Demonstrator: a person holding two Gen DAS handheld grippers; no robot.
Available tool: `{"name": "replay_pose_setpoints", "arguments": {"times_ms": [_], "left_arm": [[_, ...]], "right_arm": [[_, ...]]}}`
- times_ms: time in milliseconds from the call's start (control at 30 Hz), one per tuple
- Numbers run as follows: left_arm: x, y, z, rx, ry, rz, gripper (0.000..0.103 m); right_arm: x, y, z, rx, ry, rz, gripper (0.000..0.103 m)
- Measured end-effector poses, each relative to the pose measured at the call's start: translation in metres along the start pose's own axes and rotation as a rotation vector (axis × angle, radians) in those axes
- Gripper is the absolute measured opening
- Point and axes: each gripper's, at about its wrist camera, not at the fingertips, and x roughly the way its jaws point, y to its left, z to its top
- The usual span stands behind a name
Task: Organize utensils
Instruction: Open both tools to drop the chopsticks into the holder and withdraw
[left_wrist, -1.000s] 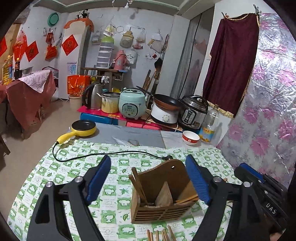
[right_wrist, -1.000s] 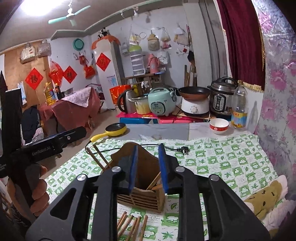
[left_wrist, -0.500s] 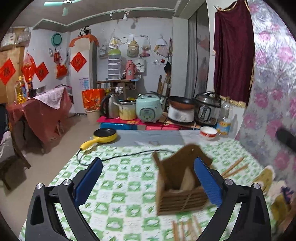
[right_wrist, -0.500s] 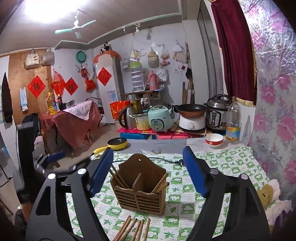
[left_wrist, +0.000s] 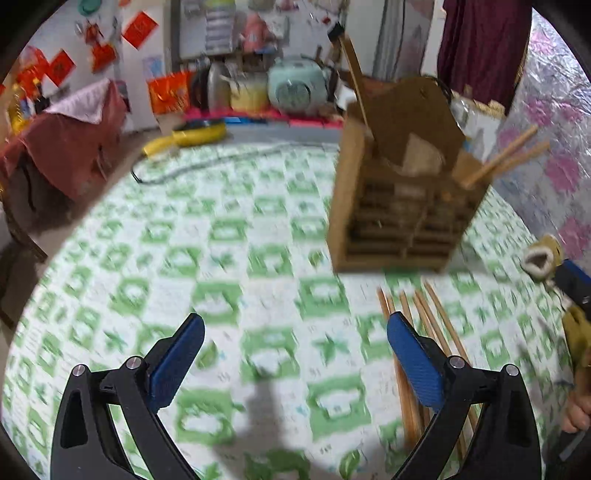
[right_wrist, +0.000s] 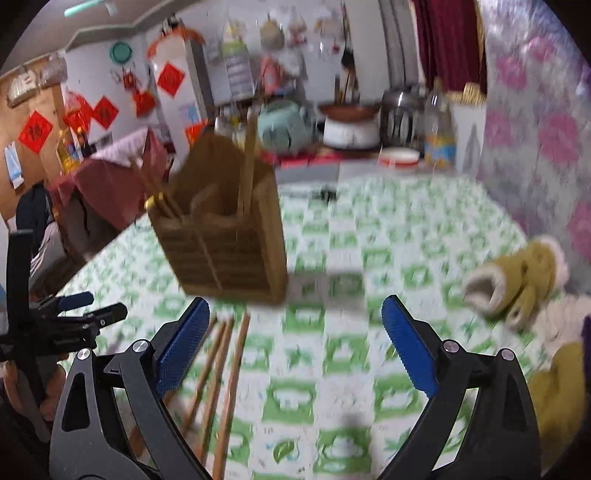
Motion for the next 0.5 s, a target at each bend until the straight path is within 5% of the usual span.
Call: {"name": "replay_pose_setpoints", "arguments": {"times_ms": [300, 500], "left_arm": [[0.011, -0.009, -0.021, 0.058, 0.087, -0.032, 0.097], [0.02, -0.02, -0.029, 0.116, 0.142, -0.054, 0.097]], "right_arm": [[0.018, 0.003, -0.03, -0.037, 0.116, -0.026, 0.091], [0.017, -0.003, -0.03, -0.015, 0.113, -0.025, 0.091]]}}
